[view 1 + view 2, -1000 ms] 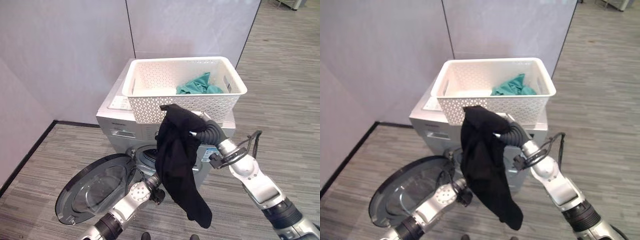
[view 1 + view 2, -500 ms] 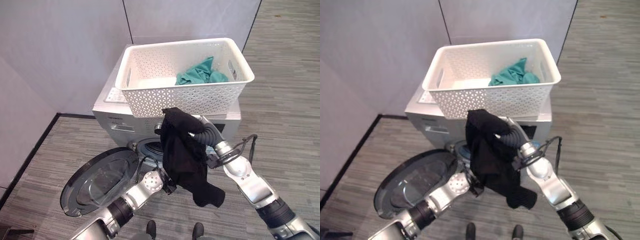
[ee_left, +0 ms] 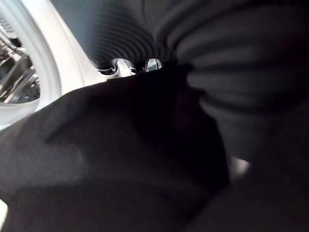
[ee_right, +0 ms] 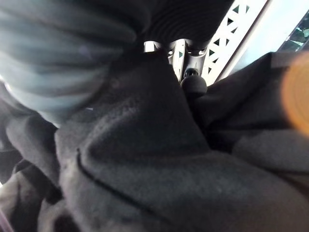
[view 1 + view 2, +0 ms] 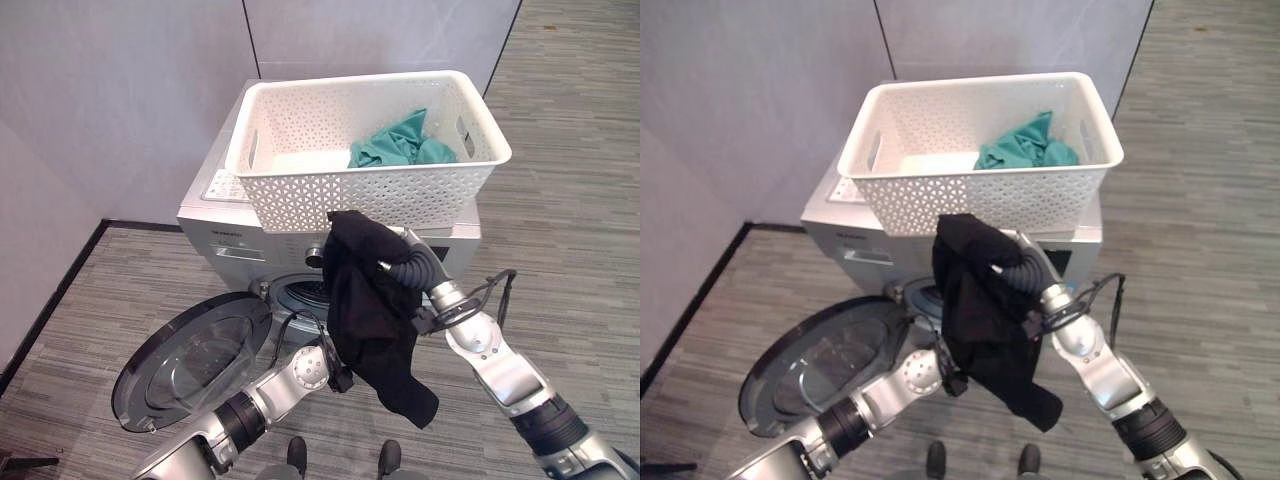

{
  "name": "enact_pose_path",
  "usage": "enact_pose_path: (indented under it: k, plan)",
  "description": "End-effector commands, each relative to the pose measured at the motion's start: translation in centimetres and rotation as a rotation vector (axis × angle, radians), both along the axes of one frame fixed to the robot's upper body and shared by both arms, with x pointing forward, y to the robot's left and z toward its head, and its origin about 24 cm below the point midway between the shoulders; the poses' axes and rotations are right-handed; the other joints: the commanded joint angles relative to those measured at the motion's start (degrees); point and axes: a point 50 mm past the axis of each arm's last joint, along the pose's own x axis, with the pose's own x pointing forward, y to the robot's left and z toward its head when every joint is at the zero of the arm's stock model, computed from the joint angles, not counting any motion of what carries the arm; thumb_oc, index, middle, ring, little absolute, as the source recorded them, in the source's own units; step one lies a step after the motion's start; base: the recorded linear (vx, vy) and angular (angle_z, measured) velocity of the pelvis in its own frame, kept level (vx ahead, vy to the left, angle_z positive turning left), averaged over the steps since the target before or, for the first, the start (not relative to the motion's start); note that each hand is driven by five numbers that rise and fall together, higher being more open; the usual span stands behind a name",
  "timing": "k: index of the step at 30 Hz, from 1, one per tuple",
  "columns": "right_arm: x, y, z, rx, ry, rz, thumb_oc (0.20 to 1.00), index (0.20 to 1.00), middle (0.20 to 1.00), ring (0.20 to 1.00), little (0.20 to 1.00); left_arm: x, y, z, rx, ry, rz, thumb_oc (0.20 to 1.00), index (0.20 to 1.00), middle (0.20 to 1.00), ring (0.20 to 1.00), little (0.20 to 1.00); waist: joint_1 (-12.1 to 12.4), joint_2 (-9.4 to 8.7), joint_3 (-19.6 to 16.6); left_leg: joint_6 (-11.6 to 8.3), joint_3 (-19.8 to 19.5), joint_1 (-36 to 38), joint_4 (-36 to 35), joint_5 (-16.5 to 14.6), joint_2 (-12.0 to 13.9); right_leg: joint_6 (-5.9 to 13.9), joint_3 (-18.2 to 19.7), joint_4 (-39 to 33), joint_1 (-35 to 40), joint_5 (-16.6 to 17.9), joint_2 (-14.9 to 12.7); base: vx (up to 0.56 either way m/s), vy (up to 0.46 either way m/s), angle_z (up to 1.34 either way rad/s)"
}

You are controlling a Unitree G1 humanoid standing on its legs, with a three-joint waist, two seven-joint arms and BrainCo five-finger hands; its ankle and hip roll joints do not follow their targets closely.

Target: Grab the laundry basket,head to the washer,open it,put in the laundry and shut it.

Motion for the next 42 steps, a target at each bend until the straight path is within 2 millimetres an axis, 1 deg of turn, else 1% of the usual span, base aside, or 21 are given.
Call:
enact_pose_path:
  k: [1,5,9,10,11,13,15,18,20,21,26,32,35,37,40,42]
  plan:
    - [-0.1,1.9,5.1,0.149,-0.251,0.101,0.2,0.2,0.2,0.2,0.2,0.3,-2.5,2.3,0.03,-0.252,-0.144,1.0,1.0,1.0,1.0,1.0,-0.2,-3.3,-2.0,0.35,2.9,-5.2,-1.8,3.1,-2.0,-0.17,2.9,0.7,3.5,-7.4,1.6,0.0,0.0,0.0]
    - [-0.2,1.9,5.3,0.156,-0.264,0.111,0.2,0.2,0.2,0.2,0.2,0.3,-2.2,2.3,0.069,-0.319,-0.165,1.0,1.0,1.0,1.0,1.0,-0.2,-3.53,-2.0,0.35,3.0,-5.2,-1.8,3.0,-2.0,-0.14,2.9,1.0,3.3,-7.5,1.7,0.0,0.0,0.0]
    - [-0.5,1.6,5.5,0.153,-0.278,0.11,0.2,0.2,0.2,0.2,0.2,0.1,-0.3,1.2,0.098,-0.315,-0.134,1.0,1.0,1.0,1.0,1.0,0.3,-3.54,-1.8,0.25,2.8,-5.1,-1.8,3.0,-2.0,-0.18,2.7,1.2,3.3,-7.8,1.6,0.0,0.0,0.0]
    - [-0.5,1.6,5.5,0.154,-0.277,0.111,0.2,0.2,0.2,0.2,0.2,0.1,-0.2,1.1,0.099,-0.315,-0.133,1.0,1.0,1.0,1.0,1.0,0.2,-3.58,-1.8,0.25,2.8,-5.1,-1.8,3.0,-2.0,-0.18,2.7,1.2,3.3,-7.8,1.6,0.0,0.0,0.0]
    - [-0.6,1.4,5.6,0.153,-0.283,0.107,0.2,0.2,0.2,0.2,0.2,-0.2,1.2,0.1,0.109,-0.272,-0.099,1.0,1.0,1.0,1.0,1.0,0.6,-3.58,-1.6,0.22,2.7,-5.2,-1.8,3.0,-2.0,-0.21,2.6,1.2,3.3,-7.8,1.6,0.0,0.0,0.0]
    - [-0.6,1.1,5.6,0.152,-0.284,0.102,0.2,0.2,0.2,0.2,0.2,-0.4,2.5,-0.8,0.118,-0.229,-0.059,1.0,1.0,1.0,1.0,1.0,1.0,-3.52,-1.4,0.16,2.6,-5.2,-1.8,3.1,-2.1,-0.28,2.3,1.3,3.3,-7.9,1.6,0.0,0.0,0.0]
    - [-0.7,0.9,5.7,0.152,-0.286,0.098,0.2,0.2,0.2,0.2,0.2,-0.6,4.3,-1.8,0.14,-0.194,-0.014,1.0,1.0,1.0,1.0,1.0,1.4,-3.45,-1.4,0.09,2.6,-5.2,-1.8,3.2,-2.1,-0.3,2.1,1.4,3.3,-8.0,1.6,0.0,0.0,0.0]
    - [-0.8,0.5,5.9,0.15,-0.294,0.093,0.2,0.2,0.2,0.2,0.2,-1.1,6.8,-2.7,0.158,-0.152,0.046,1.0,1.0,1.0,1.0,1.0,2.1,-3.23,-1.3,0.06,2.3,-5.1,-1.8,3.2,-2.3,-0.26,1.7,1.3,3.3,-8.0,1.5,0.01,0.002,0.01]
    - [-0.9,0.3,6.0,0.149,-0.3,0.092,0.2,0.2,0.2,0.2,0.2,-1.4,8.1,-3.0,0.173,-0.14,0.072,1.0,1.0,1.0,1.0,1.0,2.5,-3.13,-1.4,0.05,2.2,-5.2,-1.8,3.2,-2.4,-0.29,1.5,1.4,3.2,-8.1,1.5,0.02,0.005,0.04]
    - [-0.9,0.2,6.2,0.149,-0.306,0.091,0.2,0.2,0.2,0.2,0.2,-1.7,9.5,-3.1,0.184,-0.135,0.1,1.0,1.0,1.0,1.0,1.0,2.9,-3.05,-1.4,0.03,2.1,-5.3,-1.8,3.3,-2.5,-0.35,1.3,1.4,3.2,-8.2,1.5,0.03,0.004,0.05]
    - [-1.2,0.3,6.5,0.161,-0.321,0.105,0.2,0.2,0.2,0.2,0.2,-2.3,11.8,-3.1,0.213,-0.141,0.143,1.0,1.0,1.0,1.0,1.0,3.6,-2.83,-1.5,-0.11,1.9,-5.6,-1.8,3.4,-2.7,-0.4,0.7,1.4,3.1,-8.4,1.4,0.03,0.005,0.11]
    - [-1.5,0.6,7.0,0.178,-0.352,0.136,0.2,0.2,0.2,0.2,0.2,-2.5,13.7,-3.7,0.256,-0.187,0.187,1.0,1.0,1.0,1.0,1.0,4.0,-2.66,-1.8,-0.19,2.0,-5.8,-1.8,3.4,-2.9,-0.29,0.3,1.1,3.2,-8.4,1.2,0.0,0.0,0.0]
    - [-1.7,0.4,7.0,0.181,-0.36,0.136,0.2,0.2,0.2,0.2,0.2,-2.4,14.6,-3.1,0.255,-0.235,0.205,1.0,1.0,1.0,1.0,1.0,3.9,-2.64,-2.1,-0.18,2.2,-5.9,-1.8,3.3,-2.9,-0.24,0.2,0.9,3.3,-8.4,1.2,0.04,0.009,0.0]
    - [-1.7,0.2,6.9,0.18,-0.359,0.127,0.2,0.2,0.2,0.2,0.2,-2.4,14.6,-2.8,0.25,-0.252,0.205,1.0,1.0,1.0,1.0,1.0,4.0,-2.69,-2.1,-0.18,2.2,-6.0,-1.8,3.3,-3.0,-0.21,0.1,0.8,3.3,-8.4,1.2,0.0,0.0,0.0]
    - [-1.8,0.1,6.8,0.18,-0.36,0.118,0.2,0.2,0.2,0.2,0.2,-2.2,13.6,-1.6,0.212,-0.306,0.163,1.0,1.0,1.0,1.0,1.0,3.9,-2.66,-1.9,-0.15,2.1,-6.2,-1.8,3.3,-3.0,-0.27,-0.1,0.8,3.2,-8.5,1.2,0.0,0.0,0.0]
    - [-1.7,0.1,6.8,0.18,-0.36,0.112,0.2,0.2,0.2,0.2,0.2,-2.2,13.2,-1.2,0.198,-0.319,0.152,1.0,1.0,1.0,1.0,1.0,3.8,-2.66,-1.8,-0.16,2.1,-6.2,-1.8,3.4,-3.0,-0.29,-0.1,0.9,3.1,-8.5,1.2,0.0,0.0,0.0]
